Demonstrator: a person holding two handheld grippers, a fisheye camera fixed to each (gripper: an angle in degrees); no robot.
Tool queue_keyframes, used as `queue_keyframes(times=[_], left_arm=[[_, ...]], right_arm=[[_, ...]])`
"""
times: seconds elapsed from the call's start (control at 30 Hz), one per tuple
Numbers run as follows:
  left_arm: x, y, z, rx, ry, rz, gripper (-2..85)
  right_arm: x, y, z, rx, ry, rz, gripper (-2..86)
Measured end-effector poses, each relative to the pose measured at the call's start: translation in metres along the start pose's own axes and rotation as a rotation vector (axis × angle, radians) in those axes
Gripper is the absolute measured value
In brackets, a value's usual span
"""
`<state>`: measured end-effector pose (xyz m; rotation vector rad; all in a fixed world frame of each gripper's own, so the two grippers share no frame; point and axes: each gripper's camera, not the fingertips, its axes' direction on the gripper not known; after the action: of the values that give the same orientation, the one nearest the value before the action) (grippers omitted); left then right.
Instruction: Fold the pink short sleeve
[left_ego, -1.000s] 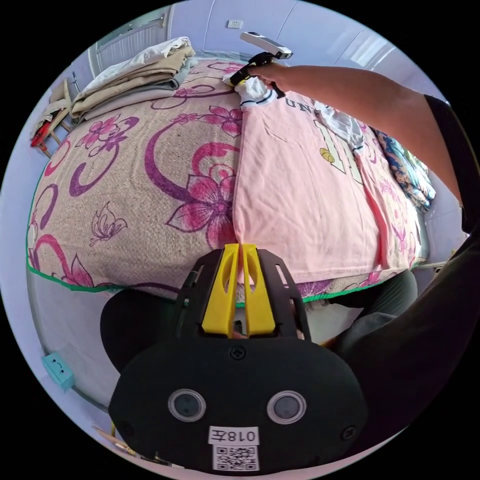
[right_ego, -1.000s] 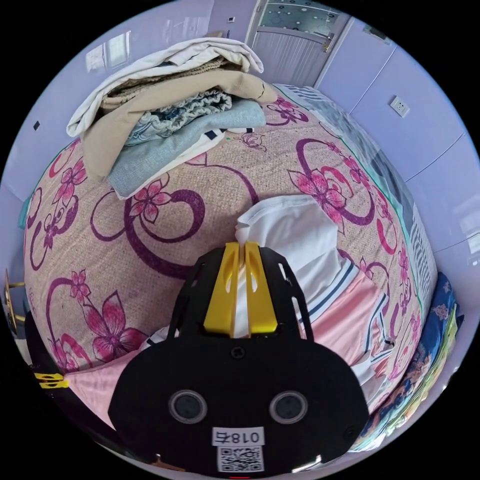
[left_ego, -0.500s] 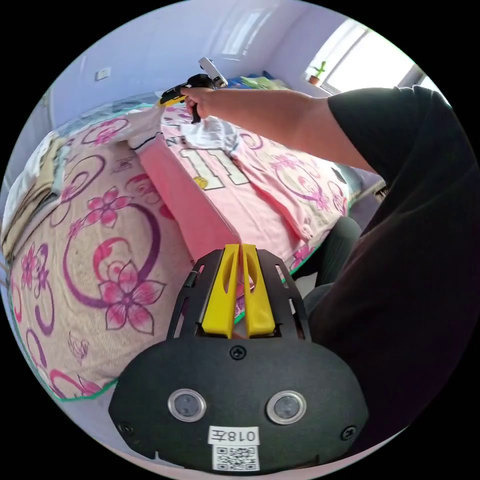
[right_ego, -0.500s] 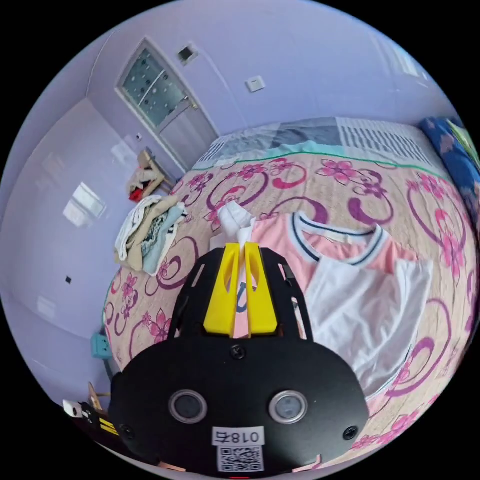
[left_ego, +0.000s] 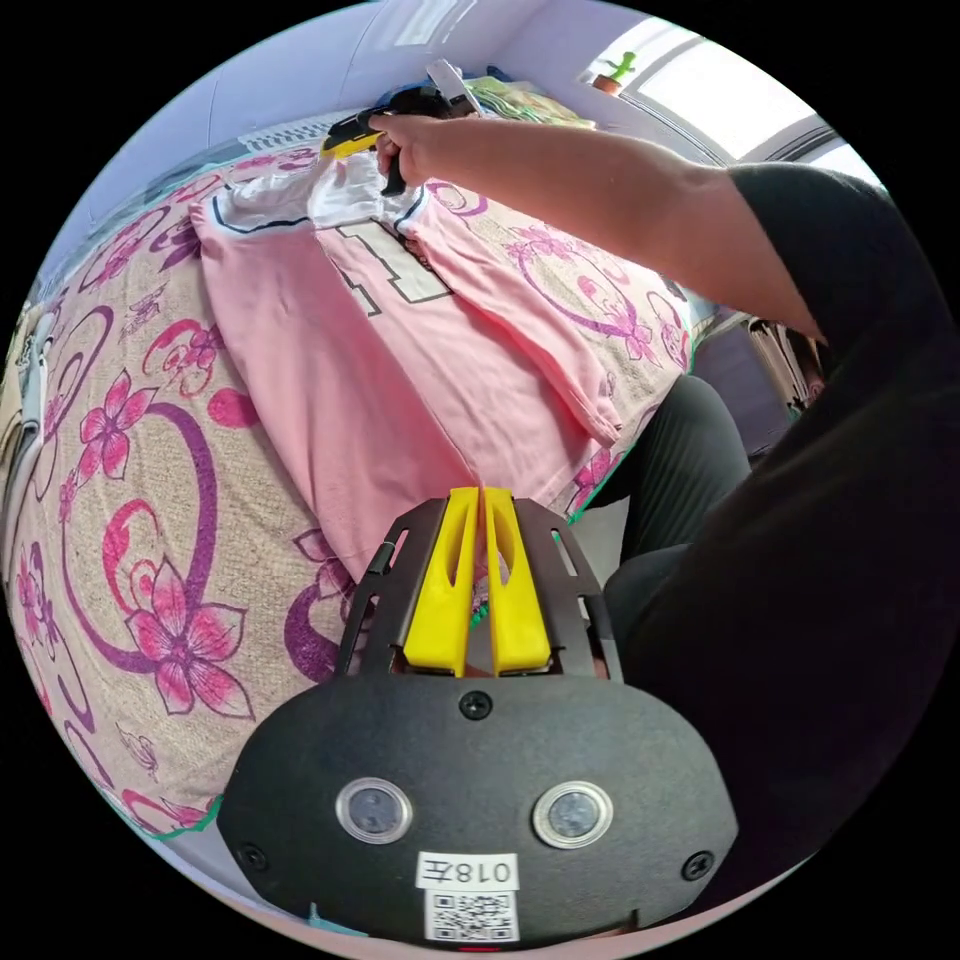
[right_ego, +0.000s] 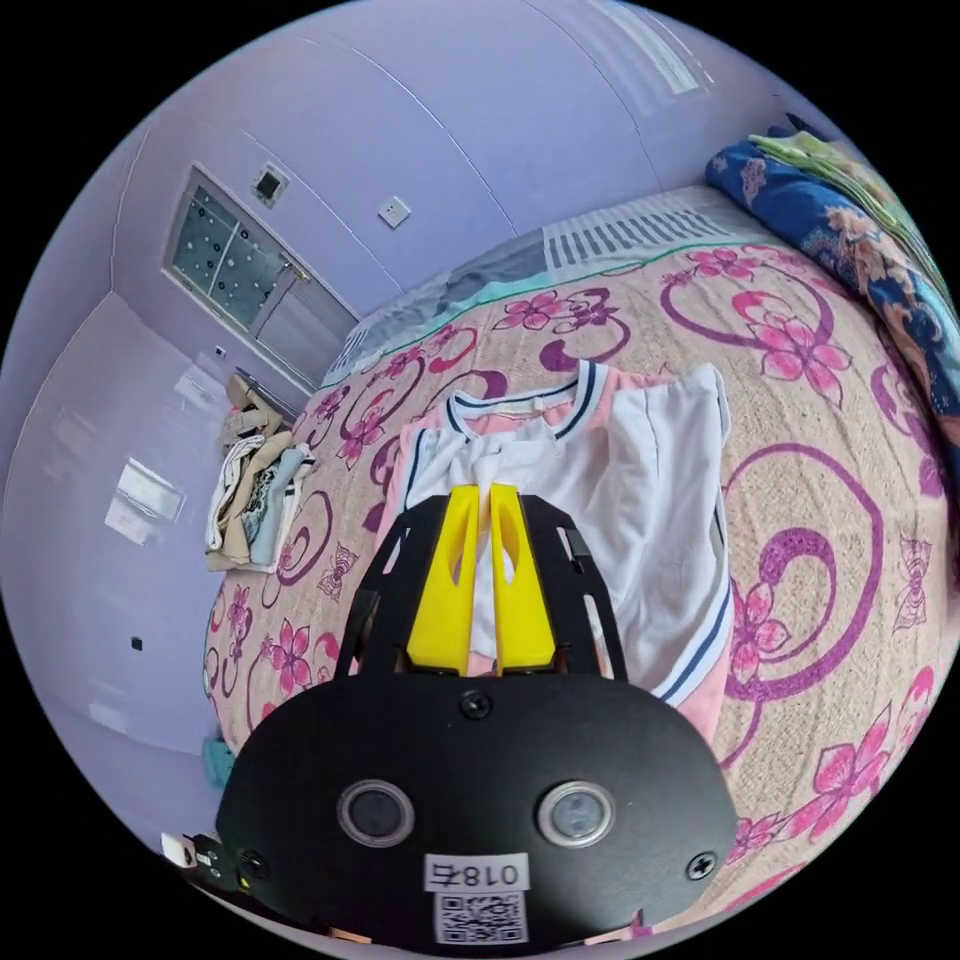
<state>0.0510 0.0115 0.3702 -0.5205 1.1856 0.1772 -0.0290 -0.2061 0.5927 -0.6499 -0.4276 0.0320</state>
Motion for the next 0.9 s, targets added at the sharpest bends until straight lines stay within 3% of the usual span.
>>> queue_keyframes(times=[0.1, 0.17, 0.37, 0.5, 0.57, 0.67, 0.8, 0.9], left_arm=[[-0.008, -0.003, 0.003, -0.008, 0.066, 0.011, -0.8], [-0.014, -0.006, 0.016, -0.036, 0.082, 0.000, -0.7], [-0.024, -0.016, 0.044, -0.111, 0.083, 0.002, 2.1], [-0.021, -0.015, 0.044, -0.171, 0.265, 0.131, 10.7], [-0.025, -0.012, 0.031, -0.104, 0.330, 0.172, 11.1], [-0.057, -0.007, 0.011, 0.100, 0.398, 0.074, 10.3], [-0.106, 0.003, 0.015, 0.281, 0.462, -0.102, 8.0], [-0.119, 0.009, 0.025, 0.299, 0.454, -0.169, 7.2]], right_arm=[[-0.005, 0.020, -0.021, 0.053, 0.118, -0.041, 1.2], [0.011, 0.040, -0.009, -0.022, 0.182, -0.005, 1.5], [0.052, 0.069, 0.005, -0.144, 0.074, 0.125, 4.4], [0.050, 0.081, -0.012, -0.122, 0.094, 0.080, 5.7], [0.040, 0.083, -0.030, -0.012, 0.154, 0.012, 5.5], [0.015, 0.071, -0.032, 0.081, 0.201, -0.178, 4.7], [-0.006, 0.042, 0.014, -0.011, 0.374, -0.357, 5.4], [-0.006, 0.026, 0.060, -0.132, 0.421, -0.426, 6.5]])
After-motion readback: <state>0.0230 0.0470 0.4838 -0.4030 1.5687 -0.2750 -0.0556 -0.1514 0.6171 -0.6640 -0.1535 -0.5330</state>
